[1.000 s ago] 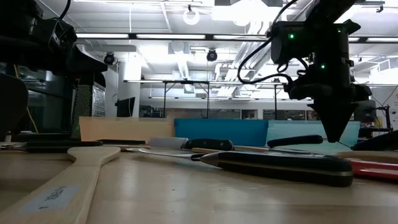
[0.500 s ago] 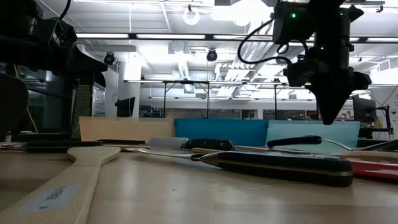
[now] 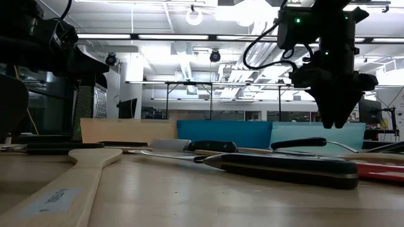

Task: Pick & Place Kitchen Items
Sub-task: Put the black right spatula into the green bin

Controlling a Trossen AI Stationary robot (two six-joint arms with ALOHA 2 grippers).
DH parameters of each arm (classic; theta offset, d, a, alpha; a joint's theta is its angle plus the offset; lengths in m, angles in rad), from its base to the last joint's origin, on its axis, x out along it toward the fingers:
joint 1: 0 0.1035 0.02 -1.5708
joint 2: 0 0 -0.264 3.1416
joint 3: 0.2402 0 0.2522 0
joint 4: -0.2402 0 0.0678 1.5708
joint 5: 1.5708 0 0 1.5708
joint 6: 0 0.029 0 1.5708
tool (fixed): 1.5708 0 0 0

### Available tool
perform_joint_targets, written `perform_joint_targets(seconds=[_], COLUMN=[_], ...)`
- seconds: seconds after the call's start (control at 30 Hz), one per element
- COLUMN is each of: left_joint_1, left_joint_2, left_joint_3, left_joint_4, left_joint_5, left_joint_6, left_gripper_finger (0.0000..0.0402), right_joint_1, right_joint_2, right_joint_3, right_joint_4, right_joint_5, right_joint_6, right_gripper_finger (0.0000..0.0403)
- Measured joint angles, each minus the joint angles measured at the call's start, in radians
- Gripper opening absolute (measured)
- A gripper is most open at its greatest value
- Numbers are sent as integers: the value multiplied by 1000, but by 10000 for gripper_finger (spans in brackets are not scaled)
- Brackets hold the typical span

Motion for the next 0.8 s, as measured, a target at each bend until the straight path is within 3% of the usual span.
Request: perform_joint_targets(seconds=[0.2,0.8], left_joint_1=[0,0], left_joint_2=[0,0], left_joint_3=[0,0], left_joint_4=[0,0], left_joint_5=[0,0], left_joint_6=[0,0], left_gripper_finger=[0,0], right_joint_1=[-19,-24], right_joint_2=[0,0], right_joint_3=[-63,-155], right_joint_4=[61,194], right_joint_5=[-8,-38], right_joint_6=[0,-54], right_gripper_finger=[222,182])
